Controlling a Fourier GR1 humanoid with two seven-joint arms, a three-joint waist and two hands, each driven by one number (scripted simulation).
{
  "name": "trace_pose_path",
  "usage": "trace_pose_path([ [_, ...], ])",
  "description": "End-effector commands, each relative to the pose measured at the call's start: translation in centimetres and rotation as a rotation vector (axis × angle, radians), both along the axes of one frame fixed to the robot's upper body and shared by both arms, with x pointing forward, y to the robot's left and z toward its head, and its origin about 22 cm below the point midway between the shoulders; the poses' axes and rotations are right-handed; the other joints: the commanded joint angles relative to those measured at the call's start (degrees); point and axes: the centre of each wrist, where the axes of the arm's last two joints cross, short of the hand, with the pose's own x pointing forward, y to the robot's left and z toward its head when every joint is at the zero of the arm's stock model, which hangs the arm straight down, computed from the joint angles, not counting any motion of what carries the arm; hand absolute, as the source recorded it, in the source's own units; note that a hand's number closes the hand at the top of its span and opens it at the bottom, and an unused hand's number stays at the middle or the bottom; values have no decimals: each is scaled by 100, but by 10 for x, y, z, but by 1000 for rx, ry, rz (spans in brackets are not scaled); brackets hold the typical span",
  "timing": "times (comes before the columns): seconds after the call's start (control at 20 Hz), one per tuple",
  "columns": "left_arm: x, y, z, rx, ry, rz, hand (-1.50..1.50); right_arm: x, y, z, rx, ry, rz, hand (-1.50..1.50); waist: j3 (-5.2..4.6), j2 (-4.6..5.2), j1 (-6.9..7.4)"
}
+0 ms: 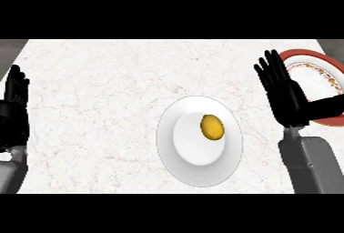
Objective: Pick the lemon from the plate and place it in the plate
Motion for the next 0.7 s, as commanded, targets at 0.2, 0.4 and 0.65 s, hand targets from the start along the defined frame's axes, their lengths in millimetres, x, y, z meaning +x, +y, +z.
trace_pose_path([
  [0.2, -26, -59, -77, -295, 424, -182, 0, 34, -27, 86, -218, -217, -9, 150, 33, 106, 35],
  [0.4, -42, -80, -95, -405, 500, -286, 0, 23, -81, 72, -592, -152, -379, 150, 23, 131, -18],
  [0.65, -45, -85, -100, -449, 543, -341, 0, 21, -71, 15, -413, -255, -397, -150, 50, 79, 65],
])
